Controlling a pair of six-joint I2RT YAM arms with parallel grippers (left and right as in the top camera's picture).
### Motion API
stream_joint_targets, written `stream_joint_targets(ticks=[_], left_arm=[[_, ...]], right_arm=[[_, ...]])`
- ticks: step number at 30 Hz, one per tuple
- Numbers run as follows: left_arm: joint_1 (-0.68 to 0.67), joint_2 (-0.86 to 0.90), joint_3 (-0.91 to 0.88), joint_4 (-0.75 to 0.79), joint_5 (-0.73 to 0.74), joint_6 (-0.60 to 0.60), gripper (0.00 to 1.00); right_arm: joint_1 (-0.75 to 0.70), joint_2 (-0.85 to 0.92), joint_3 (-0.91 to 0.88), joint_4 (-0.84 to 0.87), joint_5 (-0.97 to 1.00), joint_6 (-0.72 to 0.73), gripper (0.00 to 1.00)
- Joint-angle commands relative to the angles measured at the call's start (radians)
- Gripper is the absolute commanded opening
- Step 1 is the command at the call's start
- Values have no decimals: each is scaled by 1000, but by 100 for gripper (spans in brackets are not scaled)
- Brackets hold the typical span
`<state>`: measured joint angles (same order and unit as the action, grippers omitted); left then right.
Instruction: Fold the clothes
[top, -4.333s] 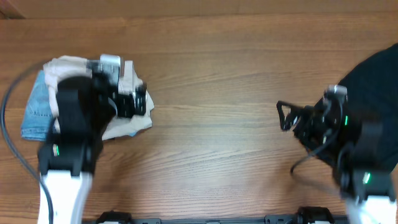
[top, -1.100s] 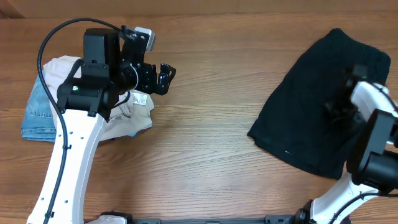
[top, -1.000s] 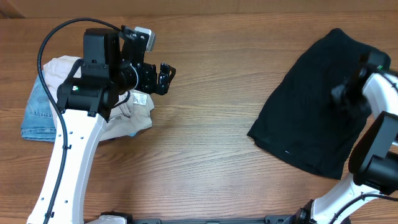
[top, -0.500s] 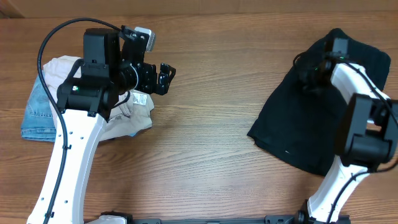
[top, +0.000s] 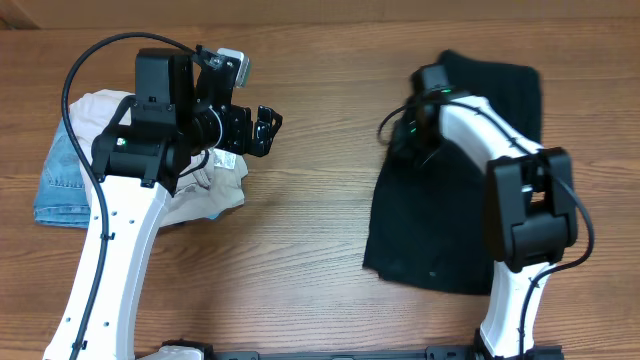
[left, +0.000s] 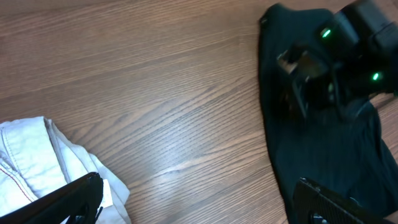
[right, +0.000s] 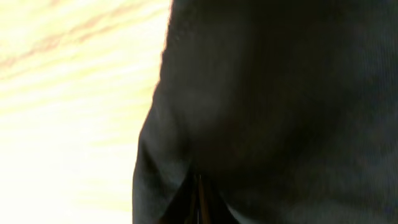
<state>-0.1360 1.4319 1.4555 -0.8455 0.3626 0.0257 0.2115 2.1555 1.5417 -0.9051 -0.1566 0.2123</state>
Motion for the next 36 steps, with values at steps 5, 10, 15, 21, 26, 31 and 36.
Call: stream_joint_targets(ticks=[5, 10, 15, 21, 26, 31, 36], left_arm=[[-3, 0, 27, 20, -7, 13, 100], [-3, 0, 27, 31, -7, 13, 100], [-2, 0, 27, 61, -7, 13, 100], [-2, 0, 27, 109, -8, 13, 100], [-2, 0, 27, 125, -7, 13, 100], [-2, 0, 27, 125, -7, 13, 100], [-2, 0, 27, 125, -7, 12, 100]], right_arm=[[58, -73, -23, -45, 90, -152, 4], [-89, -233, -23, -108, -2, 95, 4], [-286, -229, -91, -238, -3, 282, 4], [-414, -229, -277, -255, -22, 345, 4], [-486, -229, -438, -144, 40, 449, 4], [-567, -229, -427, 19, 359, 476, 4], [-607, -229, -304, 212, 435, 357, 4]])
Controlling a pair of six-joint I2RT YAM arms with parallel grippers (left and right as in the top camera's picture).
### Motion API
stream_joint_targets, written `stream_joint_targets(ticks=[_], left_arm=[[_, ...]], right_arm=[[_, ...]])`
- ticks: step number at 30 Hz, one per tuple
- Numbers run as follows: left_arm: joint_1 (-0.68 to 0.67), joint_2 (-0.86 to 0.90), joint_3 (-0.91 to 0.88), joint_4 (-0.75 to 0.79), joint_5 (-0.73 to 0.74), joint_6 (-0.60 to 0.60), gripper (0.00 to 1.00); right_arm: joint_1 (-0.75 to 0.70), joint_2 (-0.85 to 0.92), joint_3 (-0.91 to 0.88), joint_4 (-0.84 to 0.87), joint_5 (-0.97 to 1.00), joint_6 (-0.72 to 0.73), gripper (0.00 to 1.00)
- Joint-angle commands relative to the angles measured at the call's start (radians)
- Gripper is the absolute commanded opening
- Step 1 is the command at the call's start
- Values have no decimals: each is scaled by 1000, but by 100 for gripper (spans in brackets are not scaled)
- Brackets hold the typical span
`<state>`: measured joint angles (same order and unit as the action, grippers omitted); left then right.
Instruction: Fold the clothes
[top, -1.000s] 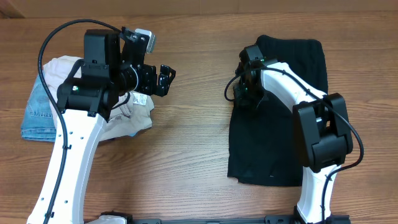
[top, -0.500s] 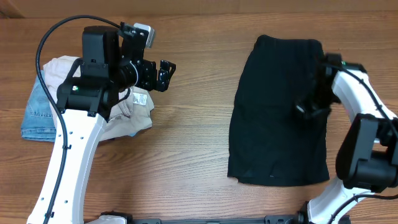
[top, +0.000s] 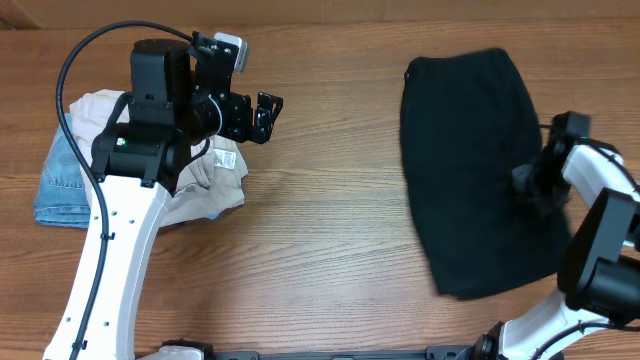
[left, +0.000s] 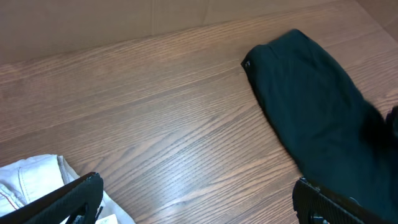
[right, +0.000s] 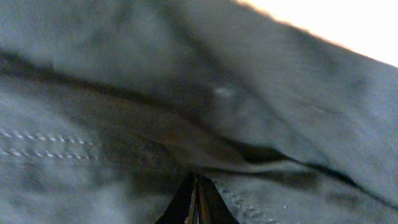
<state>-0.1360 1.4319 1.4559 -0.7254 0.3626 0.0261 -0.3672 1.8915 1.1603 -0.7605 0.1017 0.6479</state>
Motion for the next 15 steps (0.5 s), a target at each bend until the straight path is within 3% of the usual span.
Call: stream_joint_targets(ticks=[1, 5, 7, 9, 15], left_arm=[[-2, 0, 26, 5, -7, 12, 100], [-2, 0, 26, 4, -7, 11, 100], [-2, 0, 26, 5, -7, 11, 100], [-2, 0, 26, 4, -7, 12, 100], [-2, 0, 26, 4, -7, 12, 99]], right_arm=[[-33, 35, 131, 97, 155, -142, 4], [-29, 34, 409, -26, -160, -319, 8], [-17, 34, 501, -77, -431, -343, 11], [9, 34, 523, -65, -573, -341, 13], [203, 105, 489, 8, -378, -222, 8]])
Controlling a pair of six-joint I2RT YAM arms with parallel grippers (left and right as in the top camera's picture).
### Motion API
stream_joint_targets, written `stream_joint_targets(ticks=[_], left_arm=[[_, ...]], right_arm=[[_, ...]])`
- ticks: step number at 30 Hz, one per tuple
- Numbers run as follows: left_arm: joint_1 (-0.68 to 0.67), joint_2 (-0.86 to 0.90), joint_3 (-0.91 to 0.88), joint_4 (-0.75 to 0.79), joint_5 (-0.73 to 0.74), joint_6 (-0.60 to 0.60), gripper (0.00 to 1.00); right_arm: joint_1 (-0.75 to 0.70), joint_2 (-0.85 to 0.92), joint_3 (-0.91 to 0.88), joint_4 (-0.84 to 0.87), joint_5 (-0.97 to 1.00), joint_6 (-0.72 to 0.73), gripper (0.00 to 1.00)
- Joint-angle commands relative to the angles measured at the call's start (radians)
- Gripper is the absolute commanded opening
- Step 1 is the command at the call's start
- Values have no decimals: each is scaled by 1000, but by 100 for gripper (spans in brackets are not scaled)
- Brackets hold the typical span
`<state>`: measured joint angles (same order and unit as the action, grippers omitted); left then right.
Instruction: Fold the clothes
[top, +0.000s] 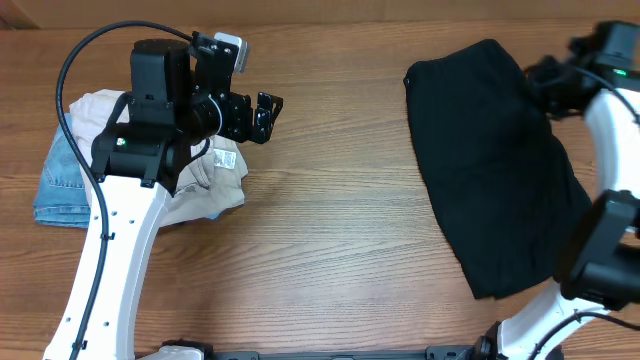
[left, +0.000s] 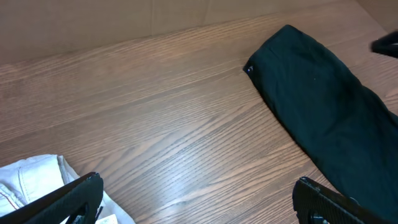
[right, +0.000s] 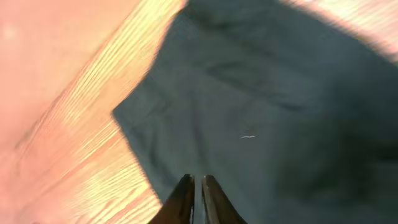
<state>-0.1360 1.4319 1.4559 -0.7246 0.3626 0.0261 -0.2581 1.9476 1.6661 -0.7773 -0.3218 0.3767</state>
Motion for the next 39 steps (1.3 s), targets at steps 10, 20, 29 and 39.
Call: stream_joint_targets(ticks=[10, 20, 29, 39], left_arm=[[-2, -2, 26, -41, -6, 12, 97], [-2, -8, 29, -48, -6, 23, 99], [-2, -55, 84, -47, -100, 54, 100], [-36, 33, 84, -100, -23, 57, 86]], right_arm=[[310, 282, -17, 221, 301, 311, 4], [467, 370, -17, 115, 86, 396, 4], [740, 324, -15, -67, -11, -27, 4], [632, -81, -15, -156, 269, 8, 23]])
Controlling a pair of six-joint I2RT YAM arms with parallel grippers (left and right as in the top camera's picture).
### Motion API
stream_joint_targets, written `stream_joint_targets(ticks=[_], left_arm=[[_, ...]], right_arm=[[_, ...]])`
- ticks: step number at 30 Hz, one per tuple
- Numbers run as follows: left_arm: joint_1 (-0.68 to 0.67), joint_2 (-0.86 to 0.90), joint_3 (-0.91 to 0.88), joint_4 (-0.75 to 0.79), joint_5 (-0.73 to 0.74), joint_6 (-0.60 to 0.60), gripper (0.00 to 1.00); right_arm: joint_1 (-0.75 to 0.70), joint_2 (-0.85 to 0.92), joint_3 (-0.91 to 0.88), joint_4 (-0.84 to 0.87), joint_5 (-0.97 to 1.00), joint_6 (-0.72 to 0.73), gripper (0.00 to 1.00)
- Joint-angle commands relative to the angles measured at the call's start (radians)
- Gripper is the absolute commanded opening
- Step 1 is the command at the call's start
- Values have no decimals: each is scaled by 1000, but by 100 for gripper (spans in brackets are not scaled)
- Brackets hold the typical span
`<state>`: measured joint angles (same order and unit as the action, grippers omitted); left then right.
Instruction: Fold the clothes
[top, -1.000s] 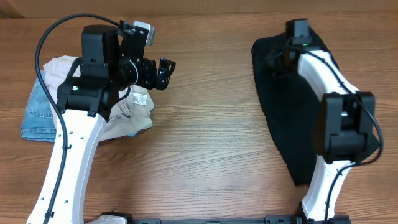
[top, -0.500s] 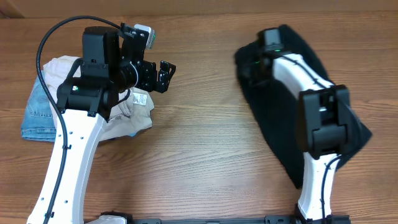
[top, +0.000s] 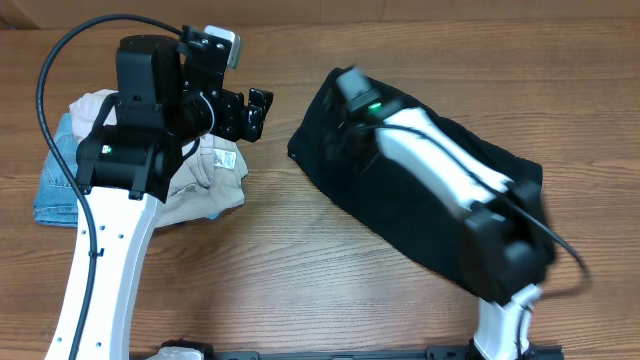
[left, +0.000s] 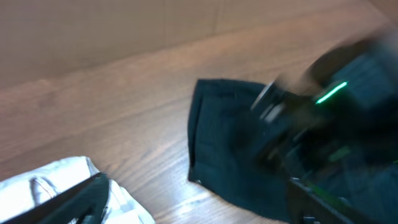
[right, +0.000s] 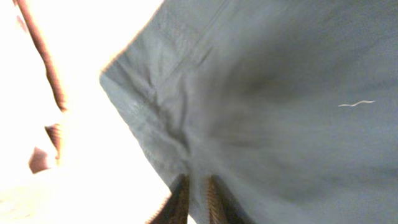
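A black garment (top: 420, 205) lies crumpled and slanting across the middle and right of the table; it also shows in the left wrist view (left: 217, 137). My right arm reaches over it, and the right gripper (right: 196, 186) is shut on a fold of the black cloth near its upper left end (top: 335, 135). The left gripper (top: 252, 112) hangs open above bare wood to the left of the garment, holding nothing. Both of its fingers (left: 68, 199) frame the bottom of the left wrist view.
A pile of clothes lies at the left under my left arm: a white garment (top: 215, 170) on top of folded blue jeans (top: 55, 185). Bare wooden table (top: 300, 260) lies between the pile and the black garment.
My right gripper was at the far upper right corner of the table; now it is left of centre, still gripping the black garment, which has come leftward with it. The left arm shifted slightly left.
At first my right gripper held the black garment at its upper left edge. Then it was at the garment's right edge, then at the table's far upper right. Now it is left of centre with the garment slanting across the table. The left gripper stayed open.
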<state>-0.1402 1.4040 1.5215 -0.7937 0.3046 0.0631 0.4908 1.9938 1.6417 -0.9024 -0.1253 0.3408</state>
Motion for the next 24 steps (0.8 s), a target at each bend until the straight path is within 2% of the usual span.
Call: stream_joint_targets(ticks=[1, 4, 6, 7, 9, 12, 14, 17, 18, 20, 23, 24], left_arm=[[-43, 95, 18, -49, 37, 20, 80], [-76, 183, 18, -78, 36, 58, 68], [-105, 258, 18, -85, 36, 93, 66], [-117, 293, 18, -85, 36, 106, 69], [-153, 382, 18, -81, 32, 173, 82], [-188, 485, 18, -50, -23, 195, 93], [-204, 552, 18, -16, -47, 195, 93], [-214, 624, 18, 17, -58, 192, 86], [-214, 638, 18, 19, -59, 192, 82], [-214, 665, 18, 12, -94, 192, 67], [-214, 683, 18, -26, -151, 192, 29], [-214, 684, 18, -44, -159, 192, 19]], right_arm=[[-181, -143, 10, -72, 72, 82, 26], [-341, -138, 6, -178, 56, 133, 30], [-466, -129, -7, -239, 21, 132, 33], [-533, -127, -21, -265, -2, 131, 34], [-653, -127, -63, -298, -19, 131, 46], [-766, -127, -133, -306, -23, 130, 56], [-824, -127, -206, -283, -27, 124, 56], [-848, -127, -315, -206, -34, 114, 56], [-848, -127, -337, -186, -34, 103, 56], [-845, -127, -396, -134, -33, 101, 57], [-847, -127, -489, -50, -29, 135, 52], [-846, -127, -515, -20, -22, 148, 43]])
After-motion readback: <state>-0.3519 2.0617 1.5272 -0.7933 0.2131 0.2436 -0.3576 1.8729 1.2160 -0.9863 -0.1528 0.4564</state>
